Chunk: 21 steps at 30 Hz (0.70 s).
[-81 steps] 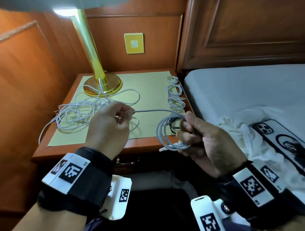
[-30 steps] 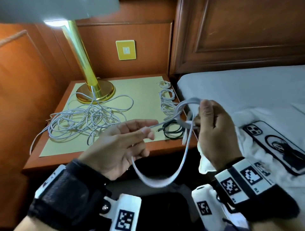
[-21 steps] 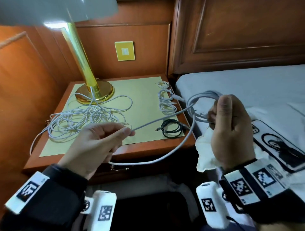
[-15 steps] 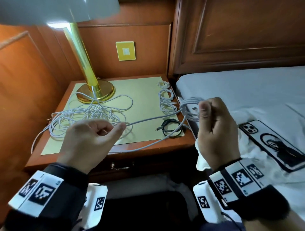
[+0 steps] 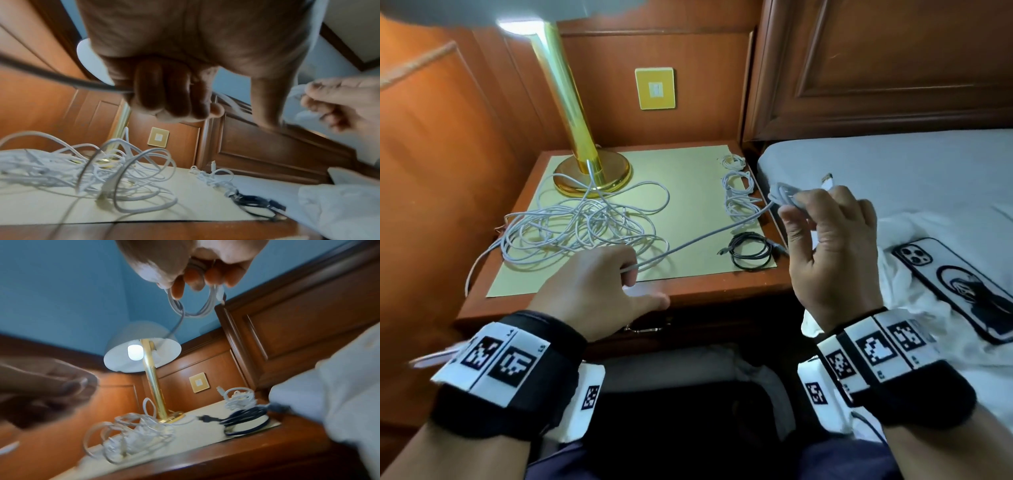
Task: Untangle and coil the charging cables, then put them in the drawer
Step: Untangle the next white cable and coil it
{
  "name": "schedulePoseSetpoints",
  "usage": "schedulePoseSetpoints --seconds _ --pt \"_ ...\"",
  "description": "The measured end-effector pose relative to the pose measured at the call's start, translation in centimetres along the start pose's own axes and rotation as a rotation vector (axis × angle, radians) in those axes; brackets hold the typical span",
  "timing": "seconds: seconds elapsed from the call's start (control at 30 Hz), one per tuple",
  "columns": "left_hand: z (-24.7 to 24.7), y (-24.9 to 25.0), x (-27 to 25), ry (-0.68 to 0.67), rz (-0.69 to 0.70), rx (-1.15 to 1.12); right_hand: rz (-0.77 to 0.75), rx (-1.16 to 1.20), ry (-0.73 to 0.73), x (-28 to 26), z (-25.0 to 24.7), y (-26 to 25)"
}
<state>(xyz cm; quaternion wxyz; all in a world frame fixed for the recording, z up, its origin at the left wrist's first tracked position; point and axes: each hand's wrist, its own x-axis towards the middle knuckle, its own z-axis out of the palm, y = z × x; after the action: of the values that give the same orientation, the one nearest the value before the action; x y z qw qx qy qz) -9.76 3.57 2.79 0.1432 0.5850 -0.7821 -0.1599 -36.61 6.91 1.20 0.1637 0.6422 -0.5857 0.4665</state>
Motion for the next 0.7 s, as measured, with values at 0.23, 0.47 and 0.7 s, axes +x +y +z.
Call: schedulePoseSetpoints --seconds 0.23,0.47,0.7 --pt "0.8 1.0 -0.4 0.147 0.364 -0.233 0.586 0.641 -0.135 -0.1 -0.2 -1.9" --pt "0.8 4.3 -1.6 0.022 0.535 -0.305 0.706 0.865 -0.265 -0.7 0.8 -2.9" --pt "0.7 5.0 -1.5 0.186 0.455 -0.601 0.732 0.908 -0.568 -0.9 0.7 -4.2"
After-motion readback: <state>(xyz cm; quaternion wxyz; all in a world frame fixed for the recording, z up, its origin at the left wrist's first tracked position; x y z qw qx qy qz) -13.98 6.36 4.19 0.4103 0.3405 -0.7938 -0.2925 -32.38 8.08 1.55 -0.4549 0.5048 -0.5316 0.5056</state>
